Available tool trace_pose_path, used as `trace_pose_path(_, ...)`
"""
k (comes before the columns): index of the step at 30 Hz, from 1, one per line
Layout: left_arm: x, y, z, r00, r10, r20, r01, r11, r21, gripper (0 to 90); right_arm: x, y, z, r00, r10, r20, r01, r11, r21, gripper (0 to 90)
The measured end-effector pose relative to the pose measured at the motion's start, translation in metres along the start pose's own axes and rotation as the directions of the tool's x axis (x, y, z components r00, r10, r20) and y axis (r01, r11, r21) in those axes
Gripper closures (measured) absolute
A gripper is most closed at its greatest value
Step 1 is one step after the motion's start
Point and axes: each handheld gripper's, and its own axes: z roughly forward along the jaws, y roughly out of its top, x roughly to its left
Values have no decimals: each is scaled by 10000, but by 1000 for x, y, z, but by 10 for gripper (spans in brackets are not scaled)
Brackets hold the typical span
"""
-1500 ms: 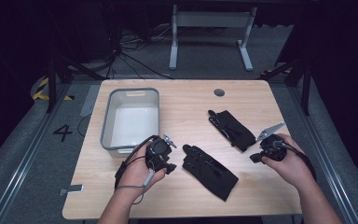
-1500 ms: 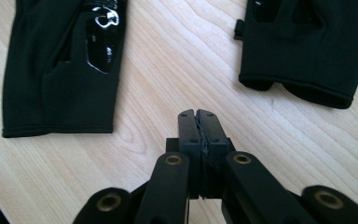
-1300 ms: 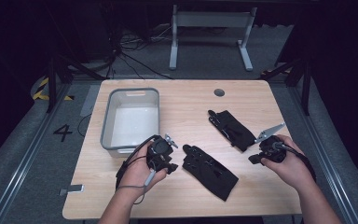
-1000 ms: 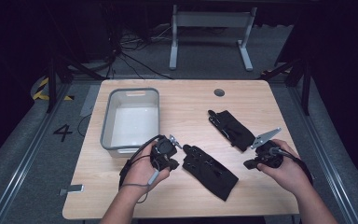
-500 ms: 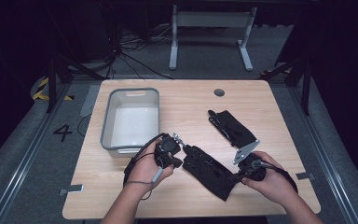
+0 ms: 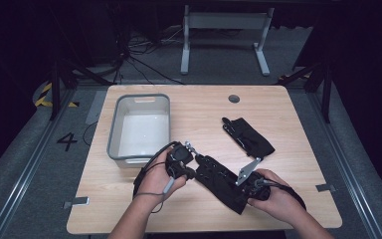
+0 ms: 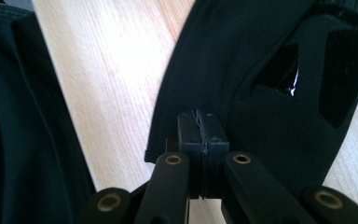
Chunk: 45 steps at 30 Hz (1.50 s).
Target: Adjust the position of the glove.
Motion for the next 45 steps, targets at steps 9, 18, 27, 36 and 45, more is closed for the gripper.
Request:
trace_pose_path(9,-1,1,3,10000,-18,17,18,10000,72,826,-10,-6,1,9993,352,119,-353,9993,91,900)
trace_pose_path(18,-1,1,6,10000,-24,45,23,9999,162,823,-21,-14,-6,9959,737,531,-745,9971,127,900)
trace_pose_path(27,-4,5,18,9998,118,153,-122,9995,282,848,-32,-23,-13,9871,1263,982,-1262,9920,-78,900)
trace_pose_path(36,-8,19,43,9983,411,418,-419,9989,196,900,-23,-28,-33,9861,1301,1031,-1207,9883,-931,900)
trace_pose_path(45,-2,25,67,9995,298,78,-300,9992,274,900,-27,-44,-38,9778,1806,1065,-1688,9793,-1113,900)
